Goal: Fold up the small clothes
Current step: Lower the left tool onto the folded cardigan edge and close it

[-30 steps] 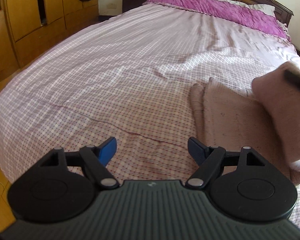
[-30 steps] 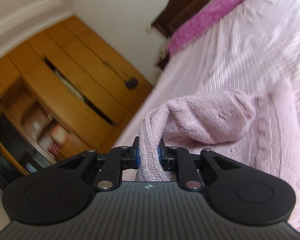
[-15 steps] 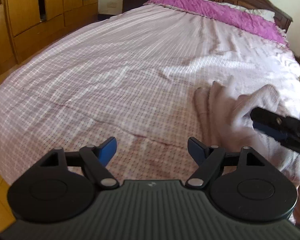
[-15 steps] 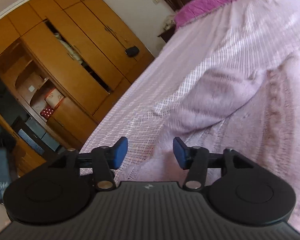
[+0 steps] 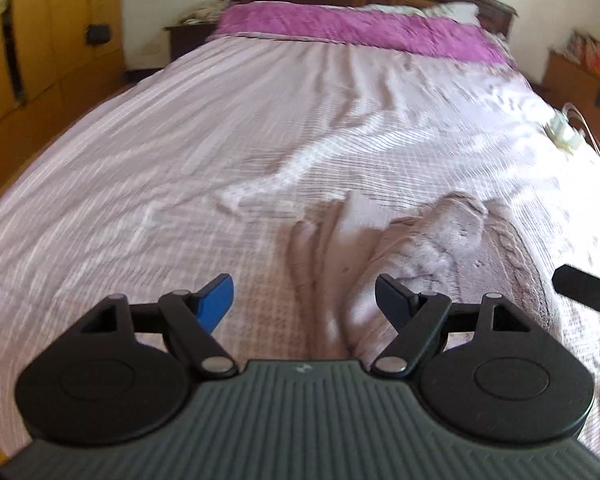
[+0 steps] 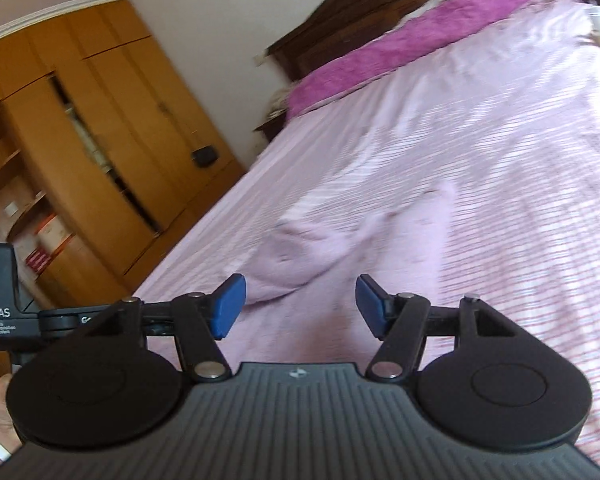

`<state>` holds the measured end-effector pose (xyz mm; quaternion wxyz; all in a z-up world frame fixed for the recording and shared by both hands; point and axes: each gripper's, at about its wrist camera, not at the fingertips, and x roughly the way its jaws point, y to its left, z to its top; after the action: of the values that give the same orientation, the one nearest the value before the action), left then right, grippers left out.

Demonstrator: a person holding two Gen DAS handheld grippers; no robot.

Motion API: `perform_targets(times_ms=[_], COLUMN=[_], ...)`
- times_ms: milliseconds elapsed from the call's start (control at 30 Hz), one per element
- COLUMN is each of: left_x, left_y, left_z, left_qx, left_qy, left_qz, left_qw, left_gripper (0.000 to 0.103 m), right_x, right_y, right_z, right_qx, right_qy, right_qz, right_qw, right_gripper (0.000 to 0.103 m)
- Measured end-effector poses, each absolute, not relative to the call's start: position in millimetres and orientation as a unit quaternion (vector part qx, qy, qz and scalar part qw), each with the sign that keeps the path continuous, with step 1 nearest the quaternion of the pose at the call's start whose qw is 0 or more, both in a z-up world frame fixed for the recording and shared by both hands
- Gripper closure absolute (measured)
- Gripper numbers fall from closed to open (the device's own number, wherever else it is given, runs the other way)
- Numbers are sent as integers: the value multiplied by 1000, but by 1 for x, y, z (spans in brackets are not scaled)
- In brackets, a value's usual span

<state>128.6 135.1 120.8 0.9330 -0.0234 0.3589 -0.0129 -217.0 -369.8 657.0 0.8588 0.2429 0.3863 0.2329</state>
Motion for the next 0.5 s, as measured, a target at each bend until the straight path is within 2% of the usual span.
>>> perform_targets(times_ms=[267, 500], left_x=[170, 195], left_y=[83, 60], left_z=[107, 92], left_qx=[56, 50], left_qy=[385, 382], left_qz=[-85, -138], left_qw=[917, 912], left_gripper=[24, 25], right_x=[-198, -193], right_y=[-394, -405], right_z=[634, 622], right_qx=[263, 262], right_qy=[393, 397], right_qz=[180, 176], right_qw=[863, 862], right_gripper=[34, 34])
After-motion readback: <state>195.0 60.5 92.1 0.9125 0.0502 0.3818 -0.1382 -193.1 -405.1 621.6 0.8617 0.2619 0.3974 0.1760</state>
